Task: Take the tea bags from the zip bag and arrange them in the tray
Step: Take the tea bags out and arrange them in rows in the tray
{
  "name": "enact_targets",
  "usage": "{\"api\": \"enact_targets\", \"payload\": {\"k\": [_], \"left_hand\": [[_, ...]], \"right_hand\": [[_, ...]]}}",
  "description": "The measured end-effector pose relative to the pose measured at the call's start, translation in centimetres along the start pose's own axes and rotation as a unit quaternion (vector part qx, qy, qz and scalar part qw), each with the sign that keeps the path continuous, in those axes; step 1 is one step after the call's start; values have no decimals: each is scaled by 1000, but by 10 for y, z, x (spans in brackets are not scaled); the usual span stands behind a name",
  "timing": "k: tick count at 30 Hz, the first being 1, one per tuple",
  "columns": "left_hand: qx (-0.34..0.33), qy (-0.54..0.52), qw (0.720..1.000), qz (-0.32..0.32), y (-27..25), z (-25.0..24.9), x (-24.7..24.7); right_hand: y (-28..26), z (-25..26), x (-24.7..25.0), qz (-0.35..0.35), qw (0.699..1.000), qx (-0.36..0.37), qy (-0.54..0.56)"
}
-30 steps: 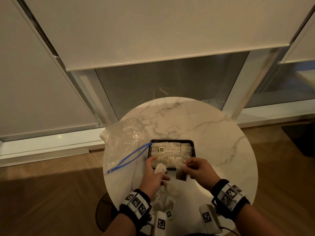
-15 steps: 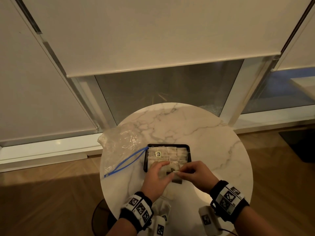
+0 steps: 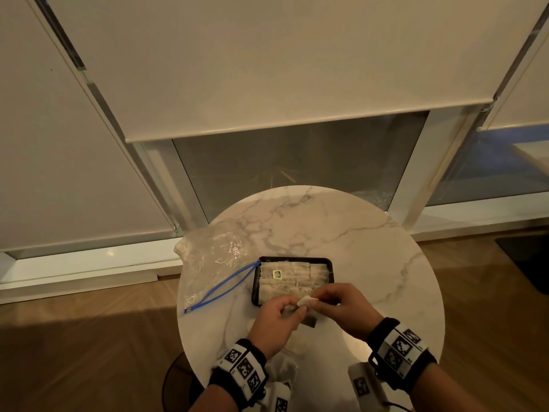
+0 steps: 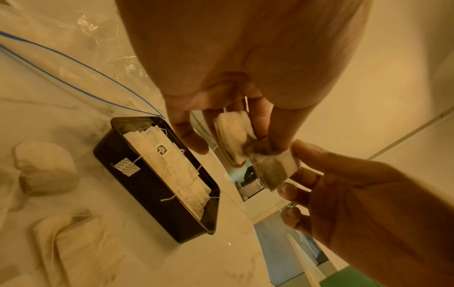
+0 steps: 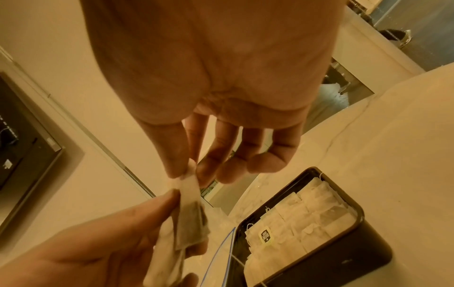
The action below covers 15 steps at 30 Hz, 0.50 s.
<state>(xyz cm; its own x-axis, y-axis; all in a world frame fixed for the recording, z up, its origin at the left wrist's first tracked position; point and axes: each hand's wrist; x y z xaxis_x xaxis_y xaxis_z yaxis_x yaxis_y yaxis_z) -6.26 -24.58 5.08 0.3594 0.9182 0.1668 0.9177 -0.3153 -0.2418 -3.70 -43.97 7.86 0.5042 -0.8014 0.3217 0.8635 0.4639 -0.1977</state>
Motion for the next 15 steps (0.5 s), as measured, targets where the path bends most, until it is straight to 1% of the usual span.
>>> {"api": "enact_targets", "payload": {"k": [1,2,4,5,6,8,10,11,13,15], "left_hand": [[1,-1,1000,-7,1,1,1],[1,0,1000,-21,2,2,1],[9,10,998,-62,4,5,3],[17,14,996,-83,5,6,4],[25,14,994,-103,5,8,4],[42,12,991,-128,5,10,7],[49,22,990,-130,4,10,9],[49,24,991,-121,4,9,11],[37,26,995,-88,4,6,12],[20,56,997,-45,5,0,11]], "right_hand": [[2,0,1,-7,1000,0,-2],[4,-1,3,-36,999,-10,-4],[6,-2,8,-129,990,-48,-33],[7,-3,9,-157,984,-63,-50],[8,-4,10,-156,984,-68,-54],[9,-6,9,-110,991,-65,-48],[9,-8,7,-89,992,-71,-61],[10,-9,7,-79,992,-71,-72],[12,-9,7,-36,994,-62,-77],[14,-5,6,1,998,-45,-54]]}}
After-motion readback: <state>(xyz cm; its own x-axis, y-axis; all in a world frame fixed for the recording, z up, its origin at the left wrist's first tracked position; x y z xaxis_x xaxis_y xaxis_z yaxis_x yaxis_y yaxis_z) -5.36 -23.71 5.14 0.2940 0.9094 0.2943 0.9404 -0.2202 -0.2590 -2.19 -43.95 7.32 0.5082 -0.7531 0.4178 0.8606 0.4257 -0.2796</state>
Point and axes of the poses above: each hand's wrist, its own y-axis towards the middle knuckle, its own x-axis out of the back of the hand, z = x × y, and after that the axes turned 10 degrees about z, right-handed
